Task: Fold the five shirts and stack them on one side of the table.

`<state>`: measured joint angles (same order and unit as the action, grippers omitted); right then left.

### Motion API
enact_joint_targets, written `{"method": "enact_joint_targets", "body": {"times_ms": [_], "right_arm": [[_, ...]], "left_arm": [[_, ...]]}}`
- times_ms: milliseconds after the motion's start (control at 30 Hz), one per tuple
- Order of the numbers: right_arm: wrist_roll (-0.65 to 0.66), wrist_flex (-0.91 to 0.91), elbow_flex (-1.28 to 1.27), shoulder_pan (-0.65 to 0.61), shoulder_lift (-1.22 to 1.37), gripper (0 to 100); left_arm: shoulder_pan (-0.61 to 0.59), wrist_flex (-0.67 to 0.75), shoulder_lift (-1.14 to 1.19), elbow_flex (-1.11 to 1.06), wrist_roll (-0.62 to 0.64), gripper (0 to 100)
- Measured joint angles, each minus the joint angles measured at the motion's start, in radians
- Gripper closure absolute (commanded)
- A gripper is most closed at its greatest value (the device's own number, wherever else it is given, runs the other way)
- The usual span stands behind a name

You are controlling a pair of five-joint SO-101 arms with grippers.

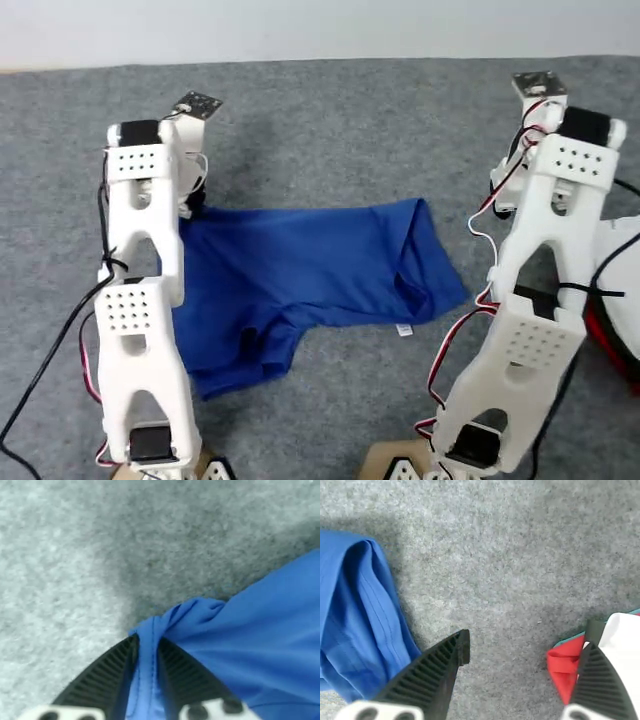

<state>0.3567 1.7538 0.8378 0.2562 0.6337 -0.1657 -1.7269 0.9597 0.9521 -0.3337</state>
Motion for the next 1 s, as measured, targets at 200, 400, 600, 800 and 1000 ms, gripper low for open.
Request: {"method": "enact_joint_targets", "body": {"times_ms": [200,400,600,800,1000], "right_arm": [[0.0,0.0,0.0,0.0,0.0,65.3],[0.0,0.0,0.0,0.0,0.0,65.3],[0.0,0.0,0.0,0.0,0.0,65.3],[0.0,0.0,0.0,-0.005,0.0,65.3],[0.0,0.0,-0.012,-0.057,0.0,65.3]], "left_arm": [[-0.048,0.0,-0.003,-0.035,-0.083,100],[-0.115,0.0,-0.003,-0.035,-0.176,100],[-0.133,0.0,-0.003,-0.035,-0.238,100],[-0.133,0.0,-0.003,-0.035,-0.255,100],[-0.153,0.0,-0.003,-0.035,-0.258,100]]}}
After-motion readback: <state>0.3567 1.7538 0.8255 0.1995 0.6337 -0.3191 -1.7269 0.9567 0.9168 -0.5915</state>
